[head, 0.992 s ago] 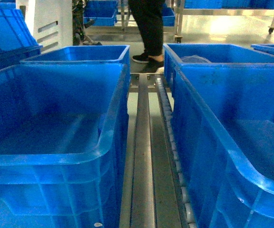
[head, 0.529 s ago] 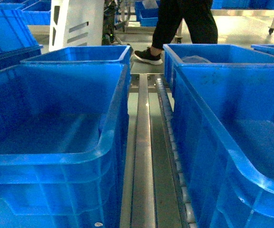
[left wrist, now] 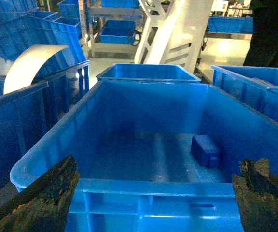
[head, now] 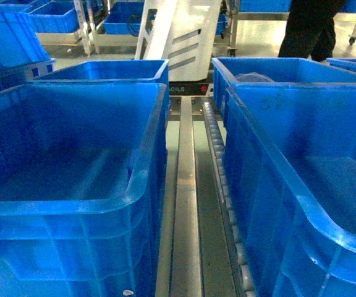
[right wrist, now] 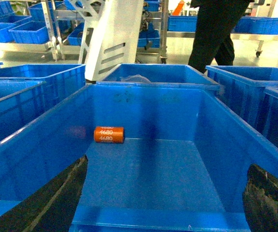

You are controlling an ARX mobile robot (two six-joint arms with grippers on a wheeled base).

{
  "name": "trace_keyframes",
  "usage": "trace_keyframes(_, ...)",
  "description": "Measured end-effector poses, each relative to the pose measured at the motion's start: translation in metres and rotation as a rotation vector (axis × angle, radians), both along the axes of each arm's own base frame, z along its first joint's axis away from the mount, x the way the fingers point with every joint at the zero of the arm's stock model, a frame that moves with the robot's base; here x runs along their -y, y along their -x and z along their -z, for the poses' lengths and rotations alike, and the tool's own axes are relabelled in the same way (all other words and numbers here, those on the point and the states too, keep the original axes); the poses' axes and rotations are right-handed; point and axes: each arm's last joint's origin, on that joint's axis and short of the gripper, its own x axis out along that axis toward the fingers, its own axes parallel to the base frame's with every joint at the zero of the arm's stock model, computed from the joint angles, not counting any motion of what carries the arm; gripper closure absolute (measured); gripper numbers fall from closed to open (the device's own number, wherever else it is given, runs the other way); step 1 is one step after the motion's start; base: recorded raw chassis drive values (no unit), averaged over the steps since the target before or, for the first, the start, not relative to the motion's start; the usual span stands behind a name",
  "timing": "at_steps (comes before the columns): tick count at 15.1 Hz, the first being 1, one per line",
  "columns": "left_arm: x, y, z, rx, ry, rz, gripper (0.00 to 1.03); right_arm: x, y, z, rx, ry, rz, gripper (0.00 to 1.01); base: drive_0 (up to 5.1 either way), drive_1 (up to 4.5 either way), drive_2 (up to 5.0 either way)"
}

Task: Sort blue parts and orange caps into right shelf containers

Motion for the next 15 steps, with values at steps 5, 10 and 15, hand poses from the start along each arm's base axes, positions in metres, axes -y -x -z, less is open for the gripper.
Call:
trace_keyframes(5, 0.0000, 0.0000, 0.0000, 0.000, 0.000, 0.000, 0.05, 0.0000, 0.0000, 0.0000, 0.000, 0.000, 0.000, 0.03, 0.0, 0.00, 0.0)
trace_keyframes(10, 0.0000, 0.0000, 0.0000, 0.000, 0.000, 0.000, 0.05, 0.0000, 0.0000, 0.0000, 0.000, 0.000, 0.000, 0.03, 0.0, 0.00, 0.0)
trace_keyframes(15, 0.0000, 0.0000, 0.0000, 0.000, 0.000, 0.000, 0.05, 0.0000, 0.0000, 0.0000, 0.000, 0.000, 0.000, 0.03, 0.0, 0.00, 0.0)
